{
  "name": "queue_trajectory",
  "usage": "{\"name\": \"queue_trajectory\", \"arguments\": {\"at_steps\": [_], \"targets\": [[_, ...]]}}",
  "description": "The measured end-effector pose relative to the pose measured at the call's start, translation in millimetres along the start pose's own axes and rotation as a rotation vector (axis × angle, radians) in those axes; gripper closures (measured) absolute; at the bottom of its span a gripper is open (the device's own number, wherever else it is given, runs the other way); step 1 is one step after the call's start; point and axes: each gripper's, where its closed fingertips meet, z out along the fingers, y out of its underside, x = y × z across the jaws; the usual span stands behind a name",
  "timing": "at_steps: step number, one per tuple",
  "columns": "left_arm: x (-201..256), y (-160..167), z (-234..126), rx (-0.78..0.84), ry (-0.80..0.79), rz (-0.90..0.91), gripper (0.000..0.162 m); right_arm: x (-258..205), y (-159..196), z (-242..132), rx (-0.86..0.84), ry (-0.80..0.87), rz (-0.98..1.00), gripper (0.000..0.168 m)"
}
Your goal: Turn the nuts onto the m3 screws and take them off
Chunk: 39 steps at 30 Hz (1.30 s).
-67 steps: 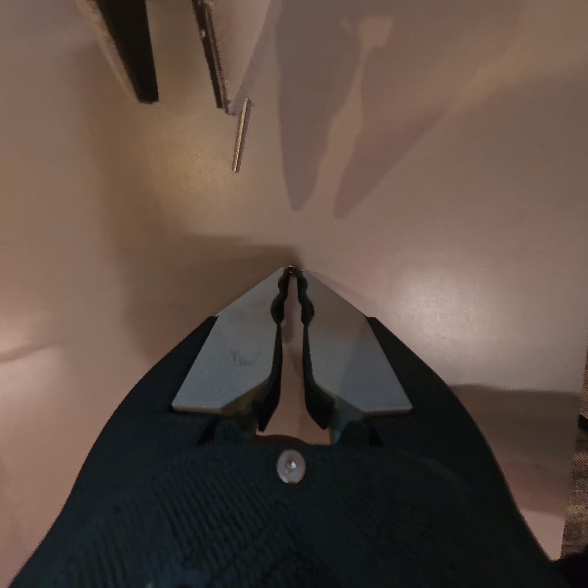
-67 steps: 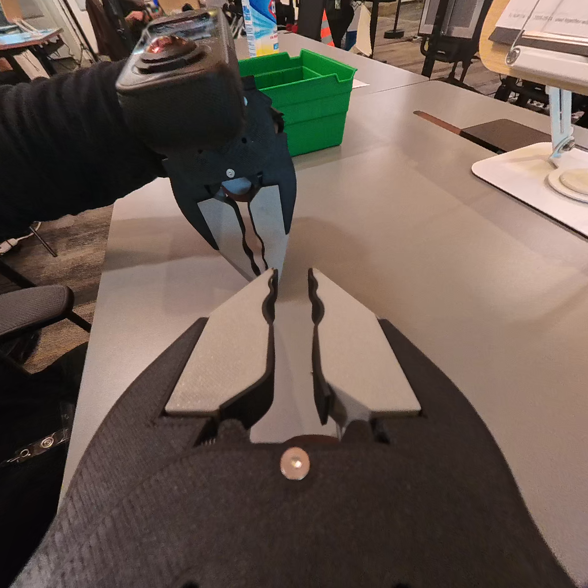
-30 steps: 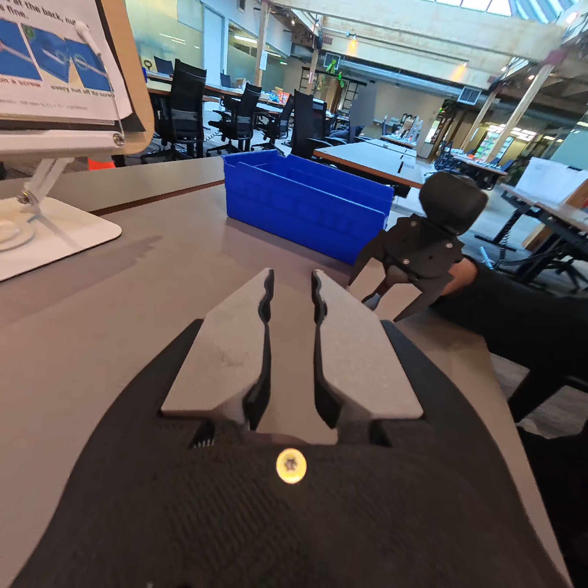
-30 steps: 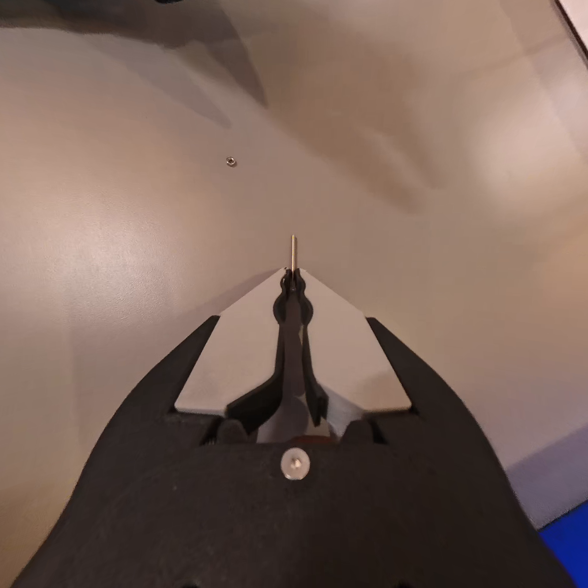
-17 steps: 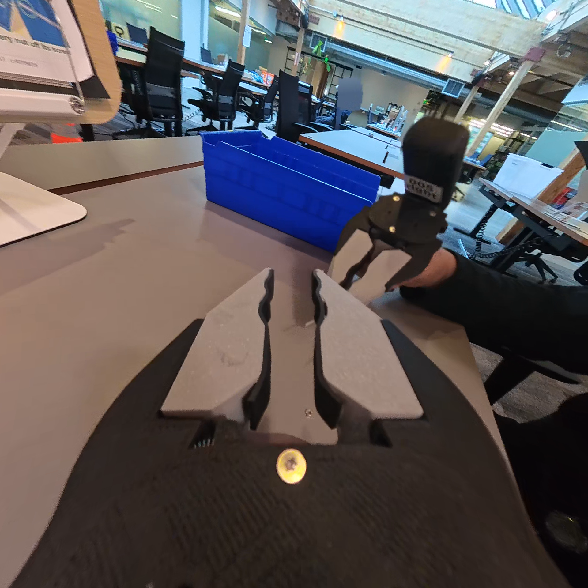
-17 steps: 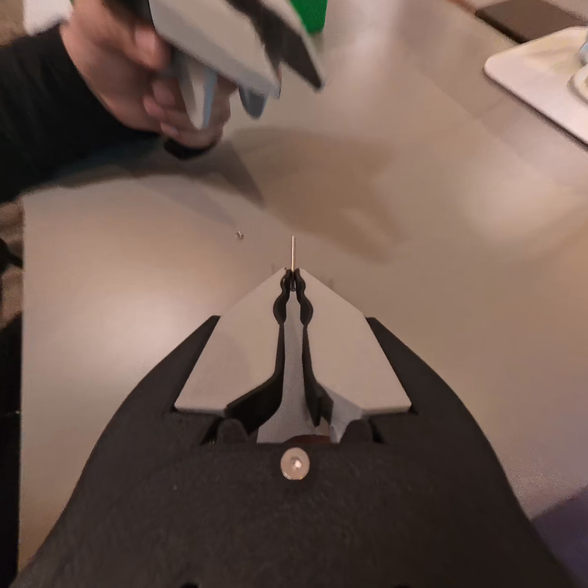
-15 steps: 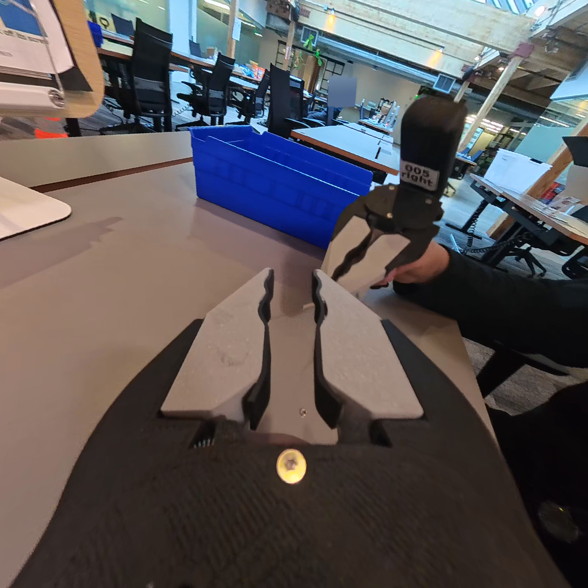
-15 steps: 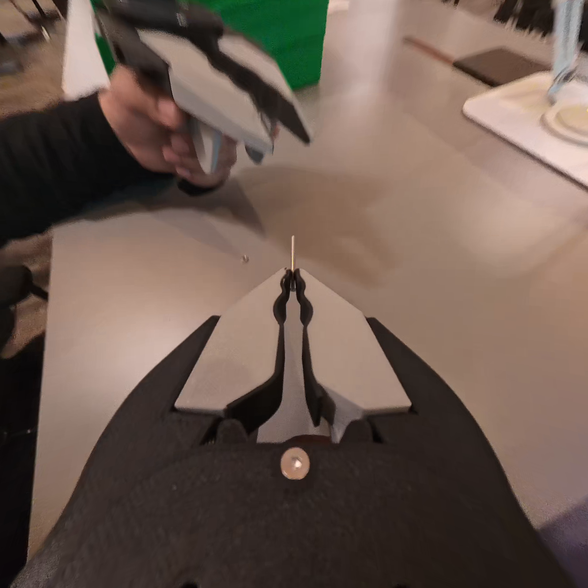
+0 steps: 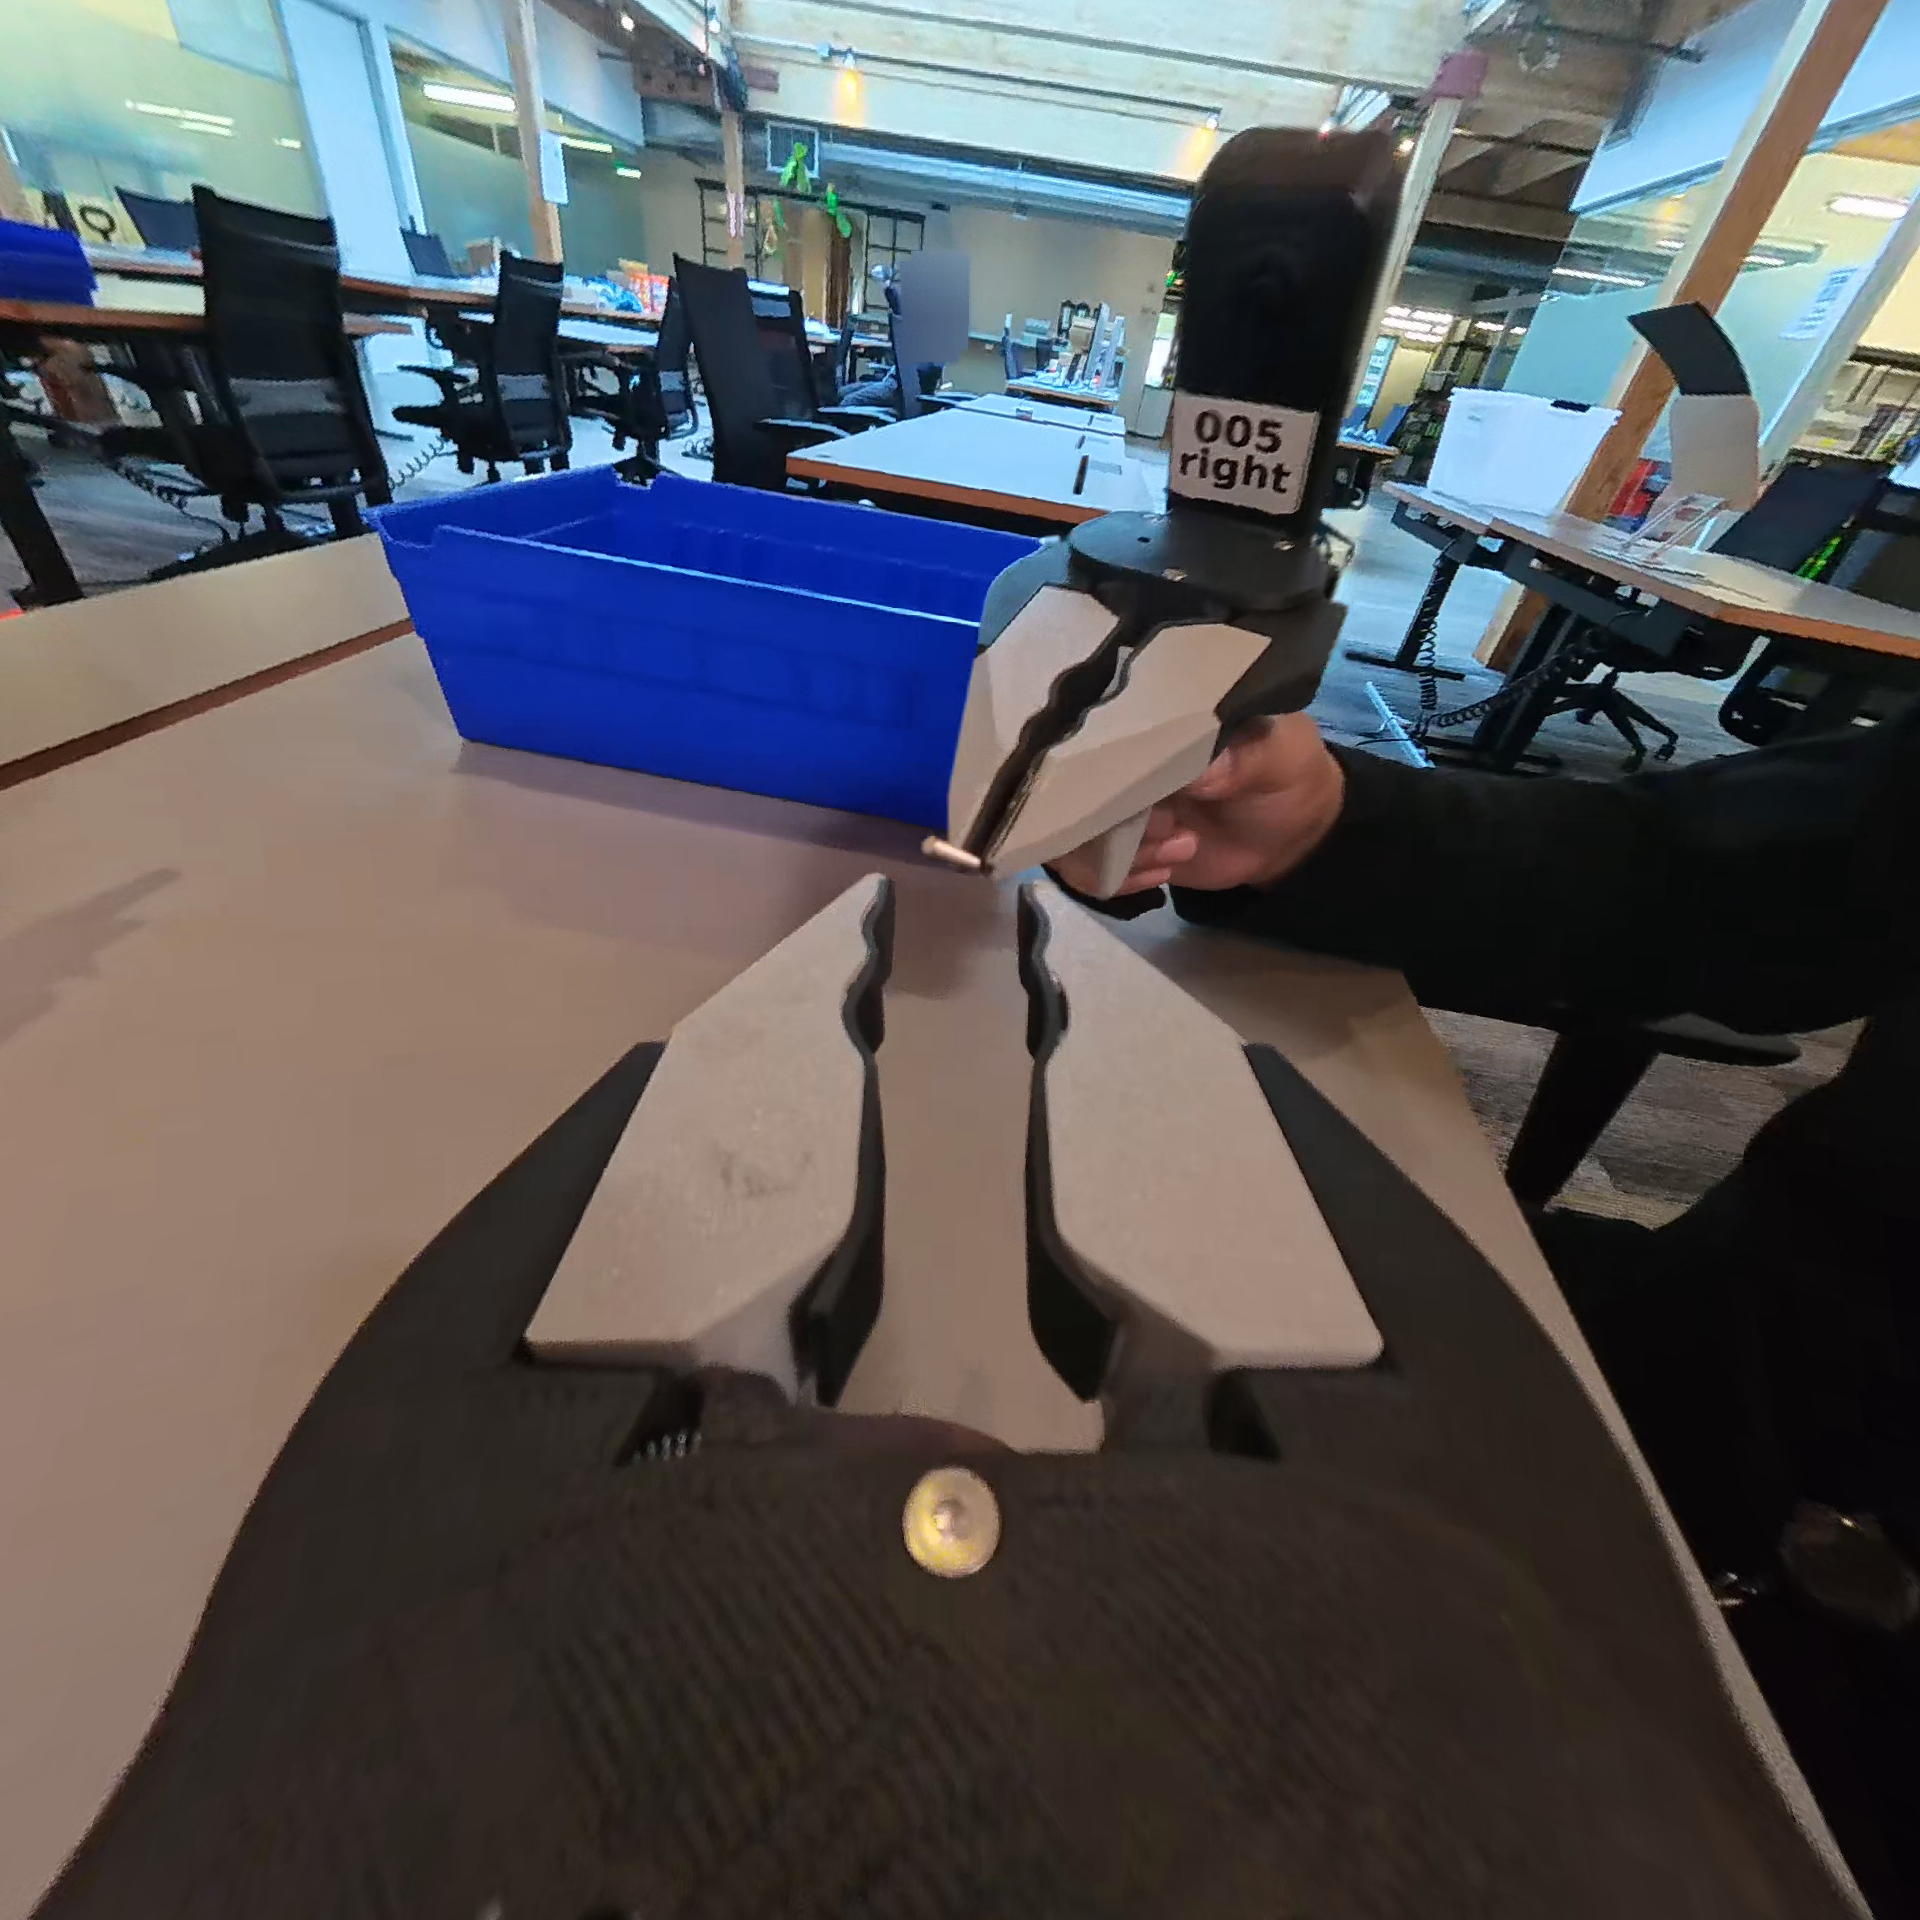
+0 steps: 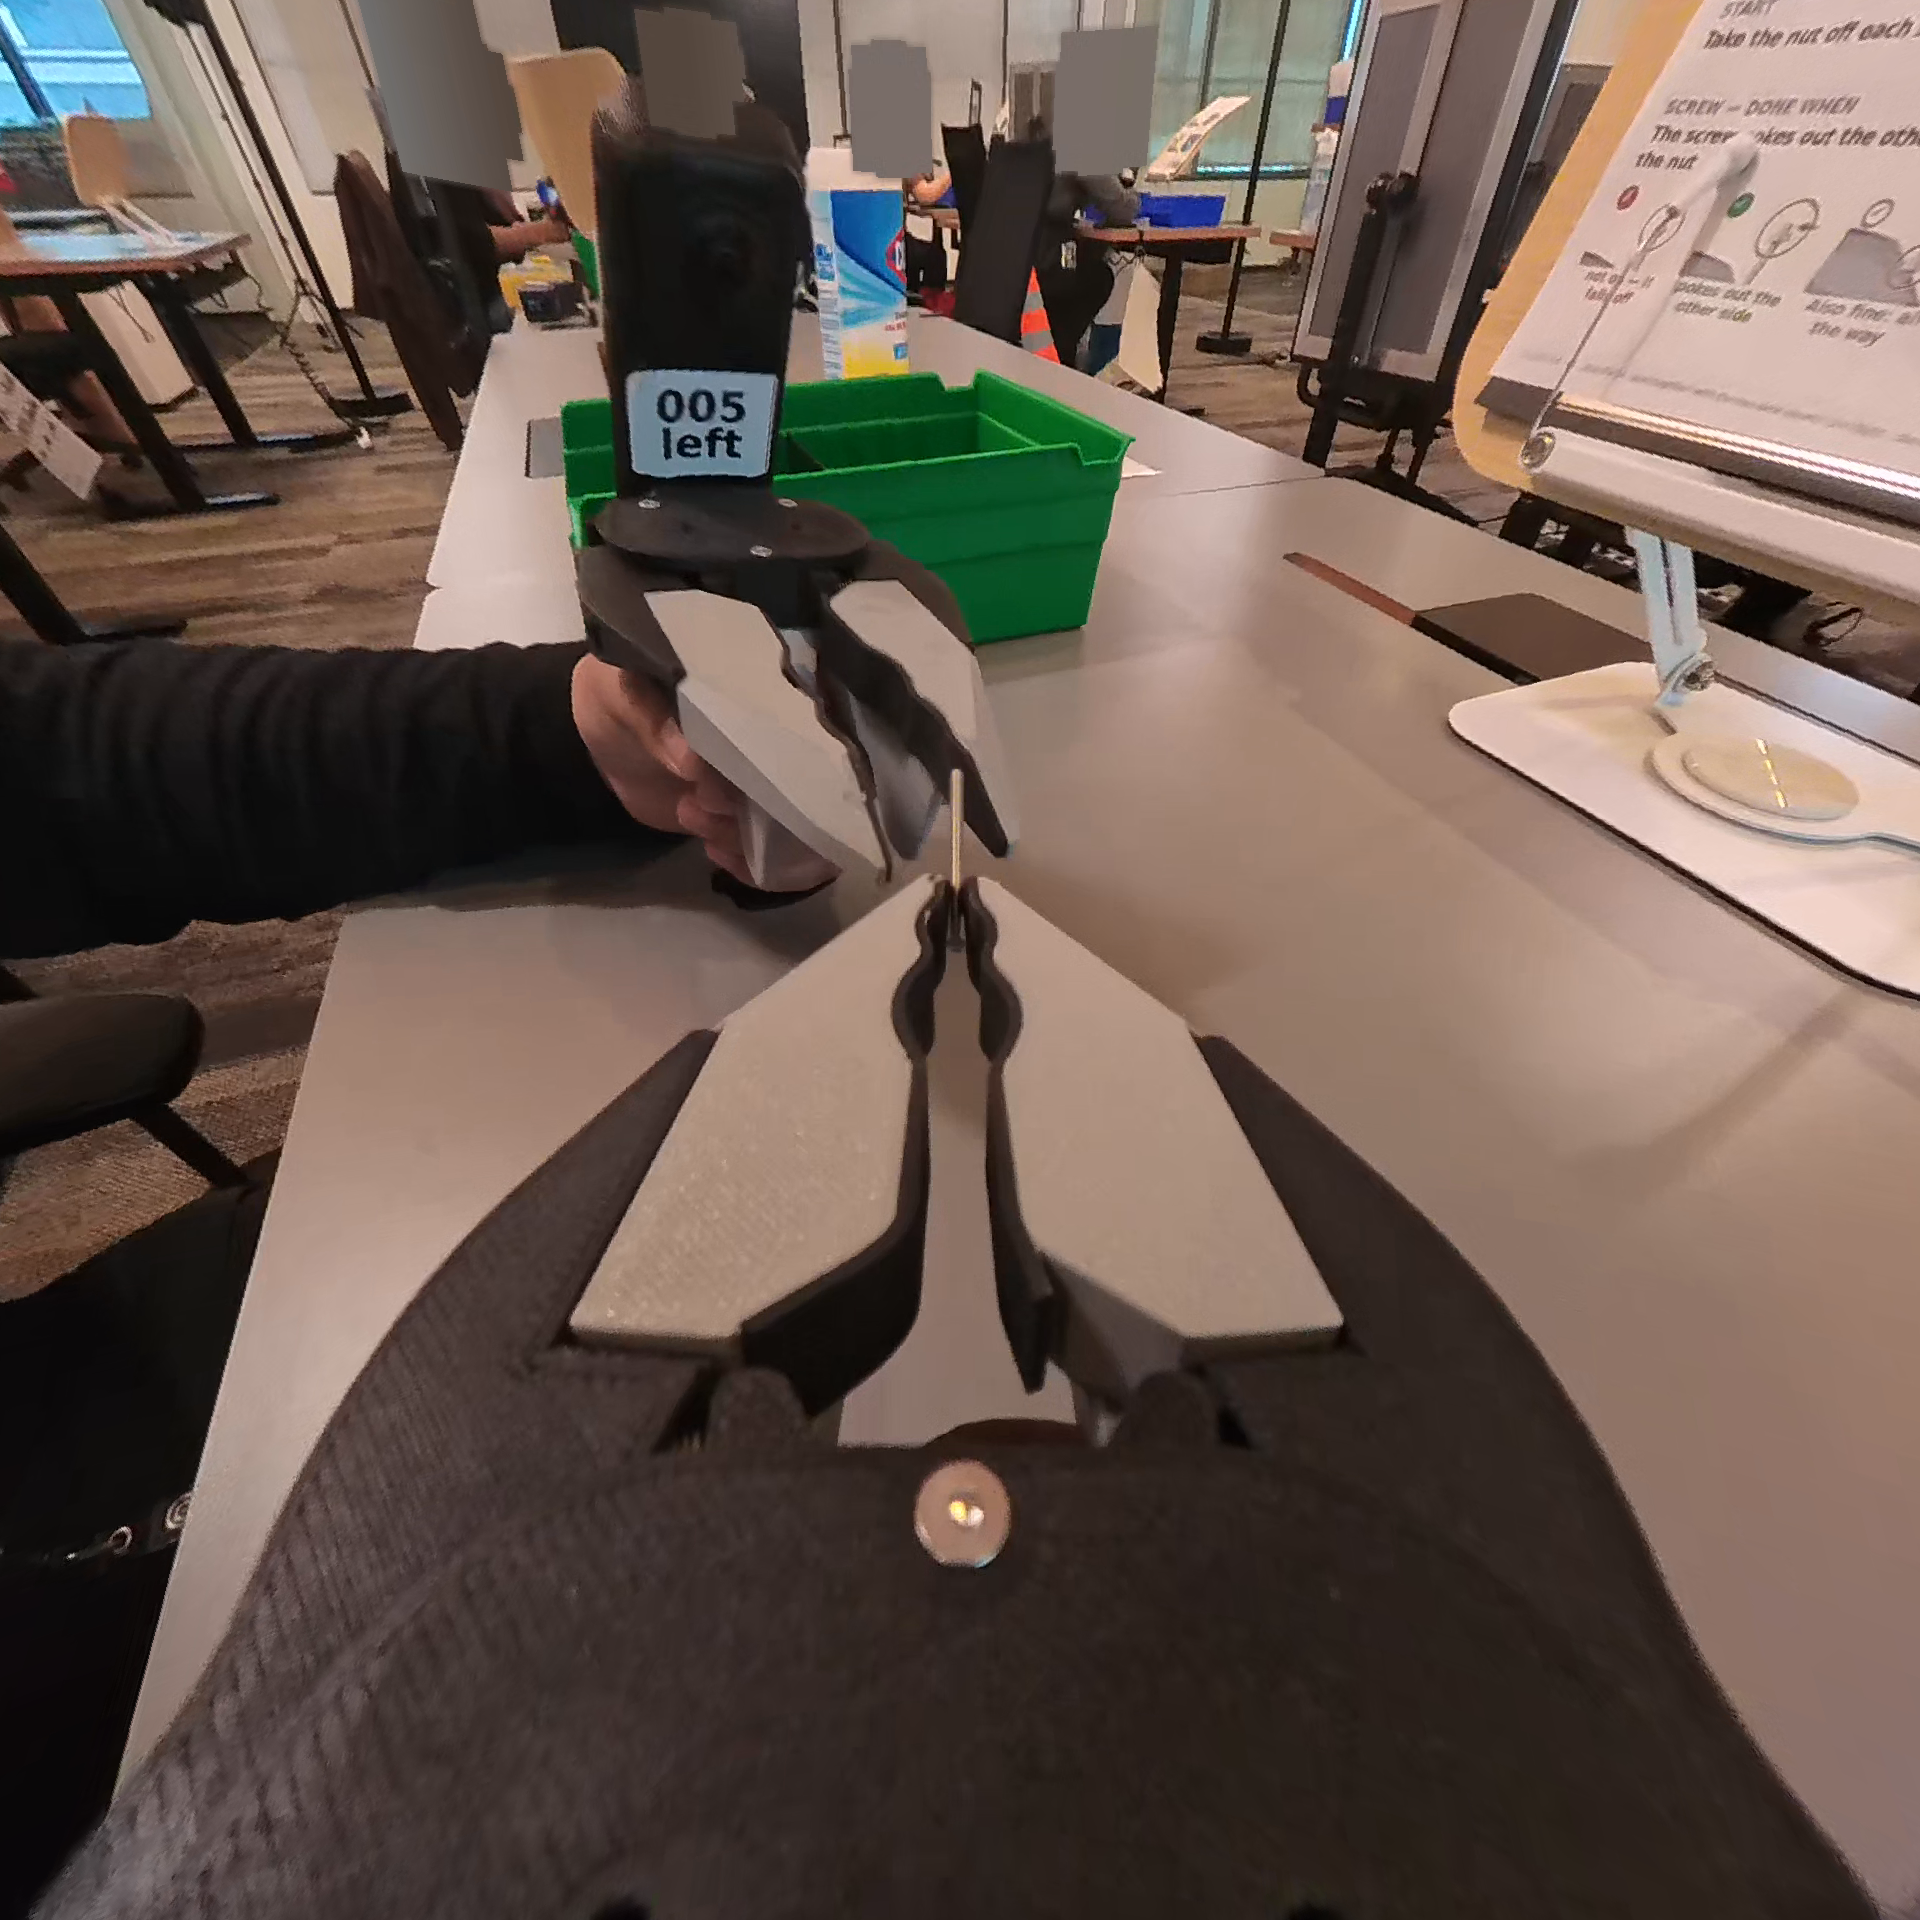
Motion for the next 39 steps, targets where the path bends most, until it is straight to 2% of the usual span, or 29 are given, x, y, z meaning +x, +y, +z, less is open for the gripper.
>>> {"name": "queue_trajectory", "arguments": {"at_steps": [7,14,16,18,32,39], "targets": [[3,-7,-2,0.042,0.005,0.021,0.153,-2,-1,0,0.009,-0.013,0.012,0.168],[5,-9,-1,0.054,0.021,0.002,0.151,-6,-1,2,0.007,-0.025,-0.005,0.168],[5,-9,-1,0.059,0.015,0.014,0.159,-6,-1,2,0.008,-0.024,-0.008,0.168],[6,-10,-1,0.056,0.017,0.027,0.161,-5,-1,2,0.007,-0.02,-0.006,0.168],[6,-6,0,0.019,0.003,0.045,0.161,-8,11,9,-0.068,-0.002,-0.086,0.168],[9,-3,4,0.003,0.012,0.044,0.162,-13,13,15,-0.063,-0.027,-0.067,0.167]]}}
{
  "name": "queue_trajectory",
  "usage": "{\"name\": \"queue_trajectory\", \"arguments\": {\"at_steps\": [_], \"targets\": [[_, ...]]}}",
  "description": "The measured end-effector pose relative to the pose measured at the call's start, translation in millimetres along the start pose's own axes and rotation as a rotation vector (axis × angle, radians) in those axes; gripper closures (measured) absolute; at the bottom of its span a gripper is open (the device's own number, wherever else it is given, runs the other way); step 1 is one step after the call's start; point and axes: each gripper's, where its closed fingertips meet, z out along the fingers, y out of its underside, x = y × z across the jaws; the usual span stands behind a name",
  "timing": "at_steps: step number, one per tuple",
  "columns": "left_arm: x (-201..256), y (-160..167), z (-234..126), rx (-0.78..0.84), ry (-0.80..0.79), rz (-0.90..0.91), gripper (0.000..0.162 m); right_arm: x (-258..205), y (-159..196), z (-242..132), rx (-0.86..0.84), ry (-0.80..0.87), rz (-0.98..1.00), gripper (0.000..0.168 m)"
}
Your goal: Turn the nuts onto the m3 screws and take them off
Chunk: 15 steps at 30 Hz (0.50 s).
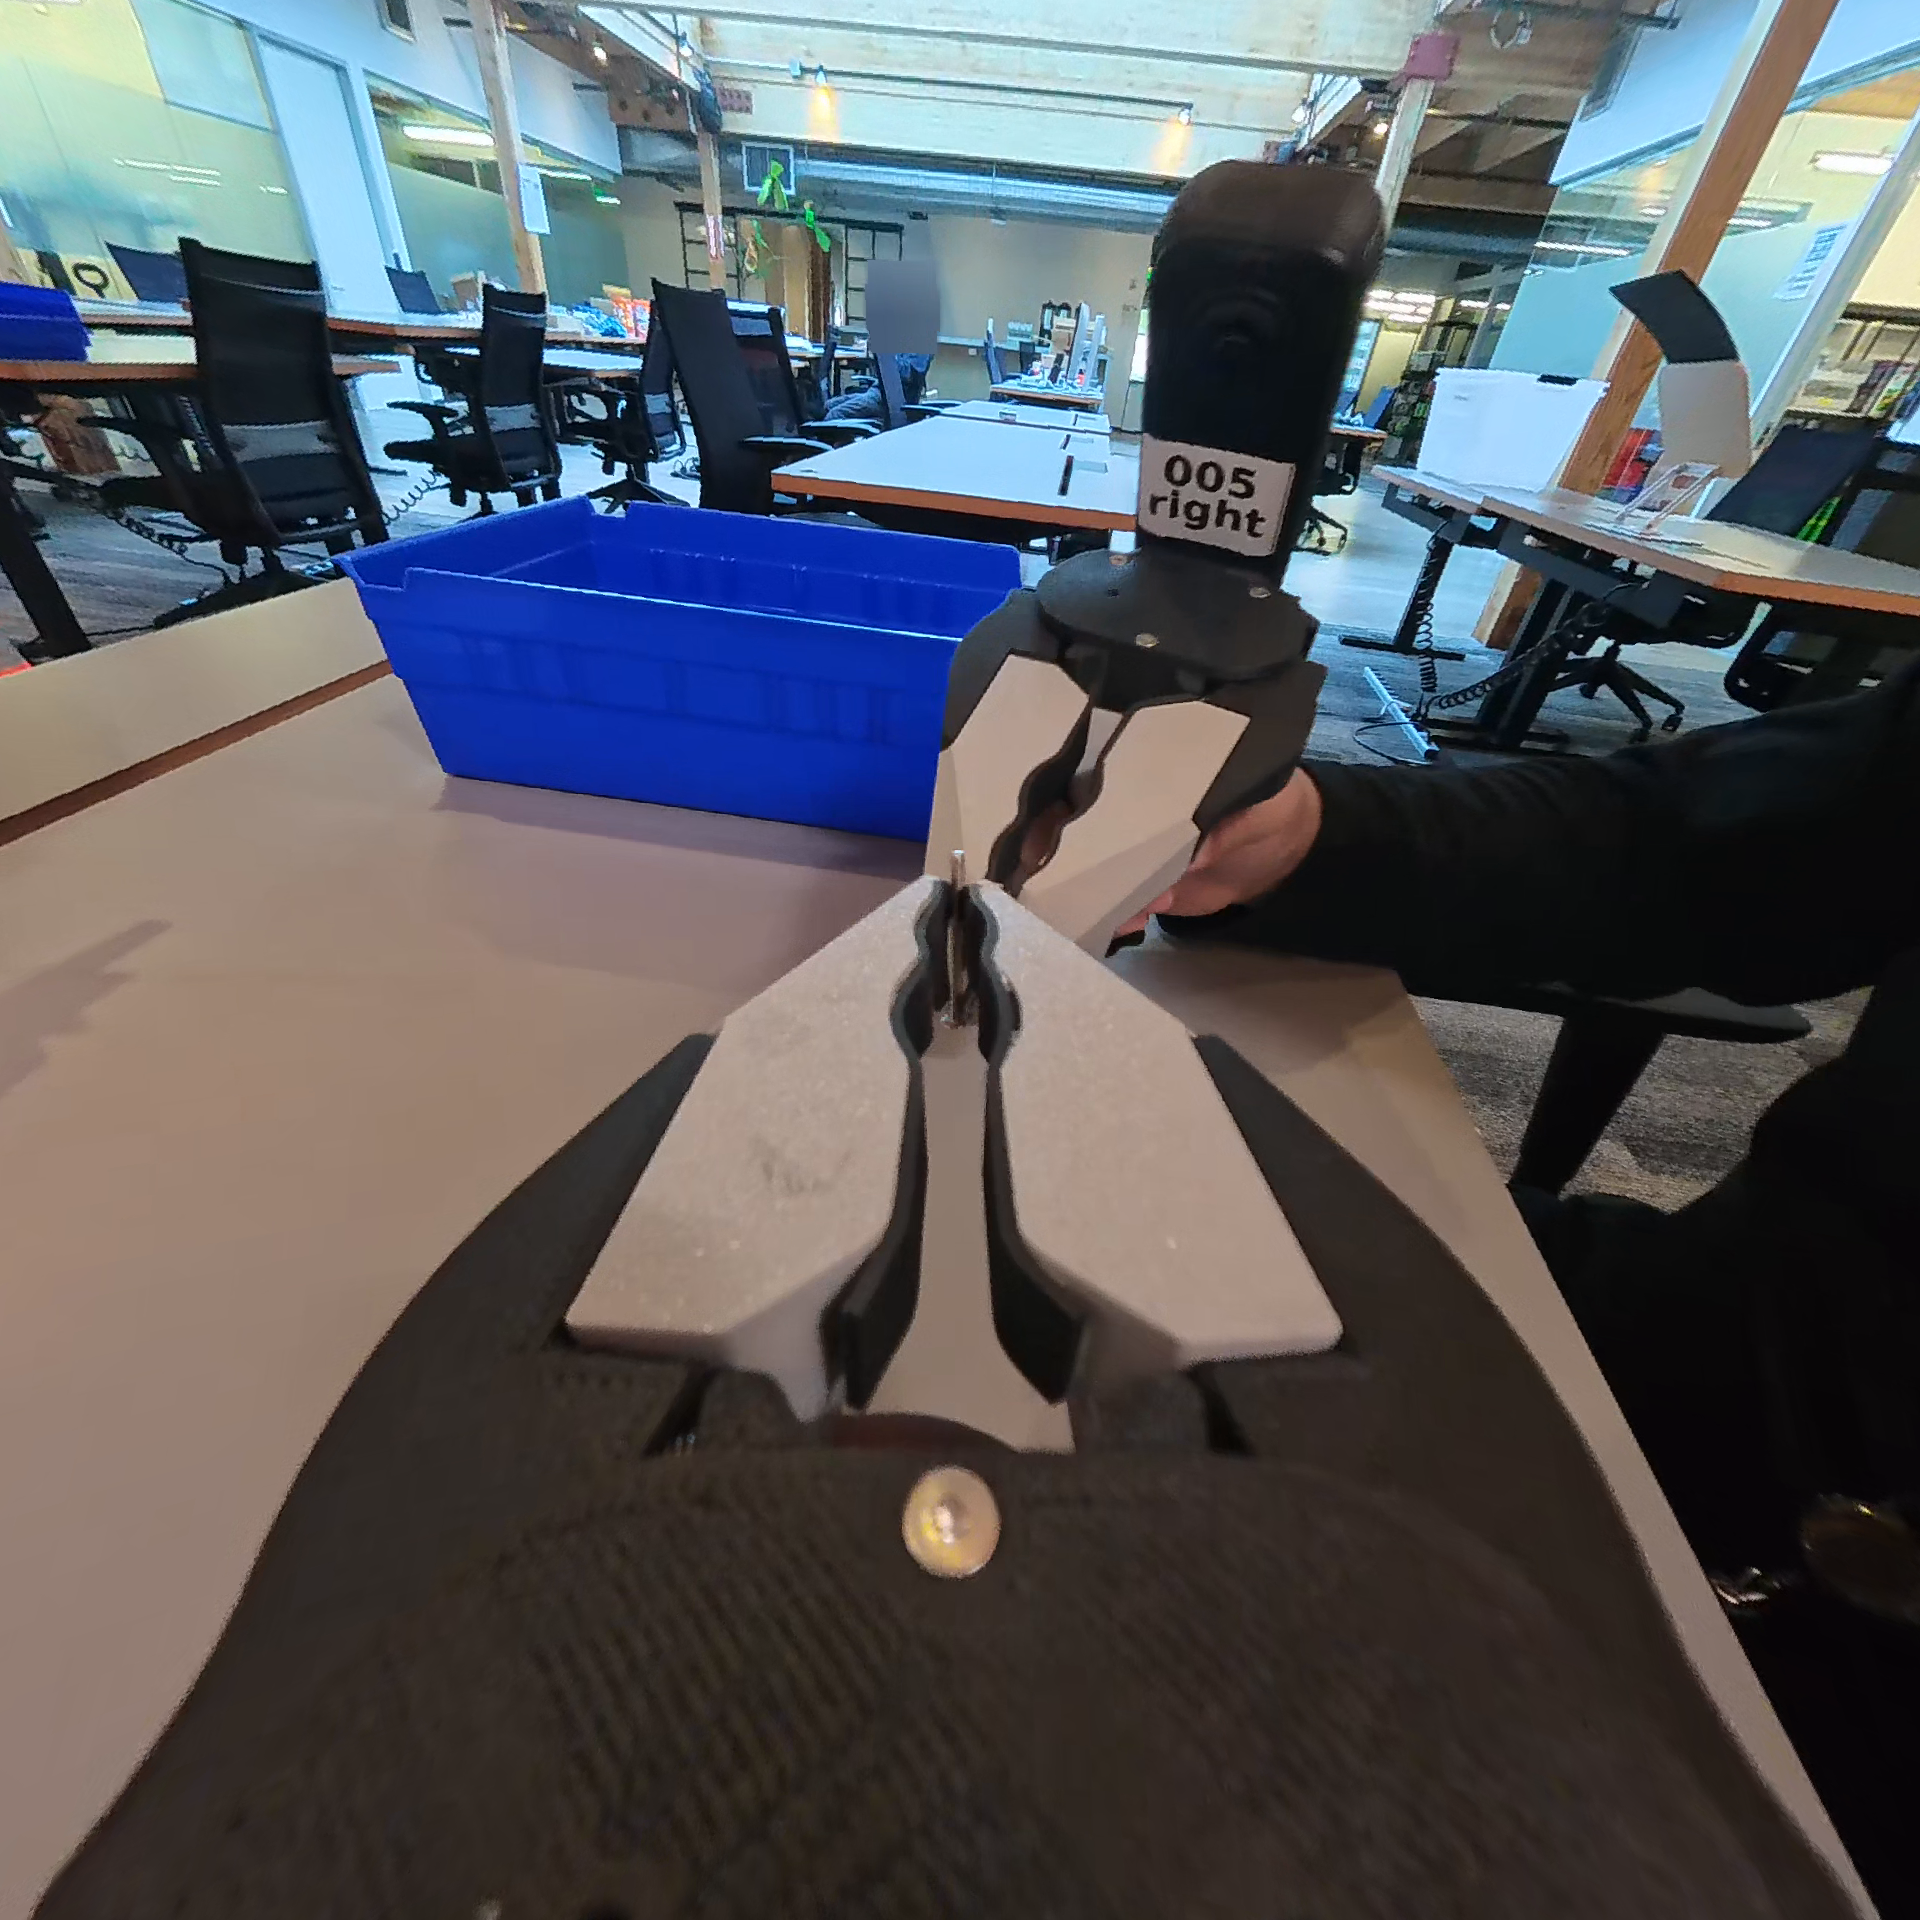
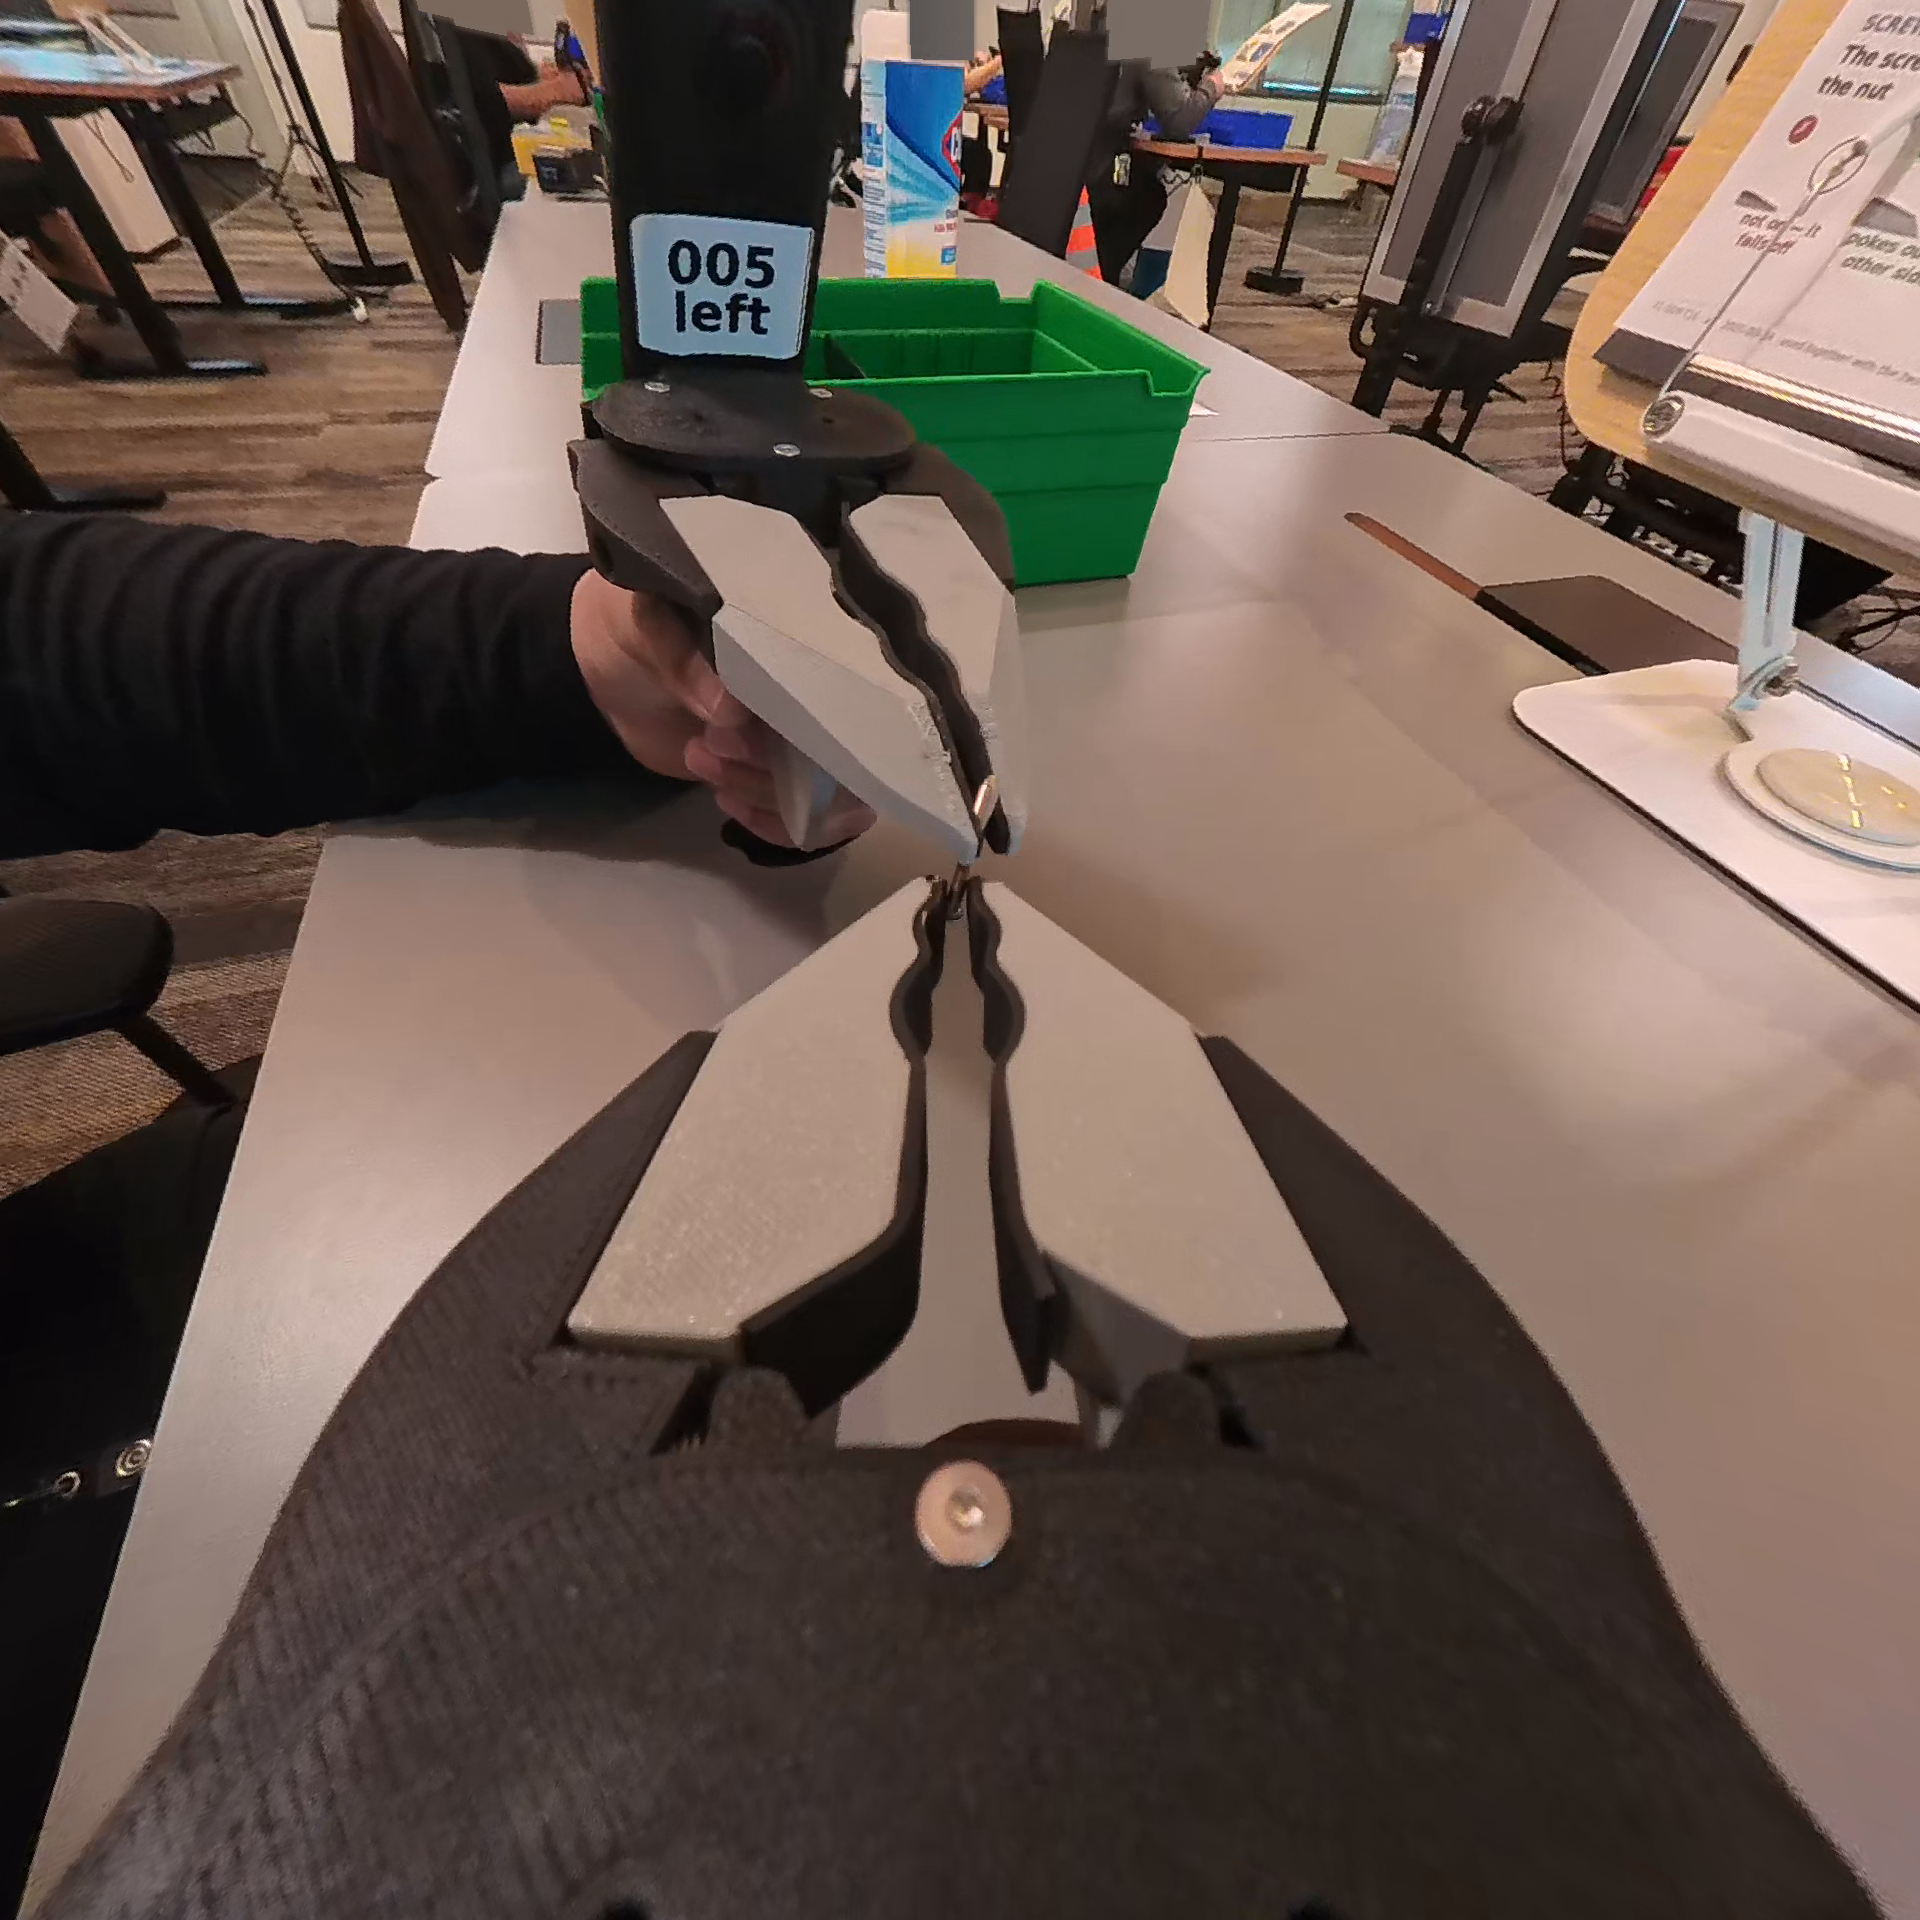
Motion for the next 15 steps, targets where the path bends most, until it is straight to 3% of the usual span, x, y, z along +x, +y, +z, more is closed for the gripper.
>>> {"name": "queue_trajectory", "arguments": {"at_steps": [15], "targets": [[2.2,-1.2,-0.2,0.013,0.014,-0.01,0.161,-0.6,-1.9,-0.8,0.024,-0.016,0.031,0.168]]}}
